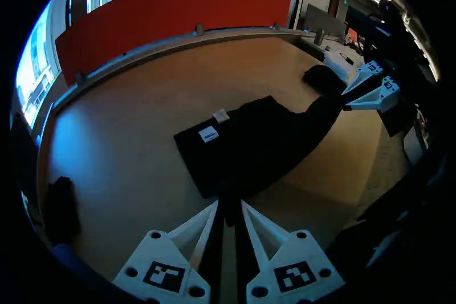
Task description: Fold towel
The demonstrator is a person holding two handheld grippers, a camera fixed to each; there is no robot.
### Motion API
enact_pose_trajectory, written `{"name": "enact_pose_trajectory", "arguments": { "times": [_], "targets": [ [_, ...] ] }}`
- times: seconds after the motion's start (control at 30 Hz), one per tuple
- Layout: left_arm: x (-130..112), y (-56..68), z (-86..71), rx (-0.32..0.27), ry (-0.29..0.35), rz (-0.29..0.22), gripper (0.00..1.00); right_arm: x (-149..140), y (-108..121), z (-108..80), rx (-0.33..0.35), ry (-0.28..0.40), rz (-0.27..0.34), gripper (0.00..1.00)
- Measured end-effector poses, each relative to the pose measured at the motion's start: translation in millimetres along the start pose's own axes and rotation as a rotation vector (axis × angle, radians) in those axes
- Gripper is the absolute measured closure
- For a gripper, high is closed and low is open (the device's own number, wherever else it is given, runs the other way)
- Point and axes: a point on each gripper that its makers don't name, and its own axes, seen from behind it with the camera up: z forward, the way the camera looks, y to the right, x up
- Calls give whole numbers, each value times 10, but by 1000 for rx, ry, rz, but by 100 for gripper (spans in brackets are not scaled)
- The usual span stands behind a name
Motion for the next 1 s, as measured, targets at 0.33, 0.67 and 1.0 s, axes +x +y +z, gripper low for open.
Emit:
{"name": "enact_pose_trajectory", "arguments": {
  "times": [0.33, 0.67, 1.0],
  "targets": [
    [146, -119, 215, 16, 15, -11, 88, 24, 211, 172, -28, -13, 14, 82],
    [318, -275, 479, 23, 15, -5, 88, 68, 470, 375, -57, -23, 31, 82],
    [416, -422, 711, 32, 14, 7, 88, 86, 692, 560, -85, -31, 51, 83]
  ]
}}
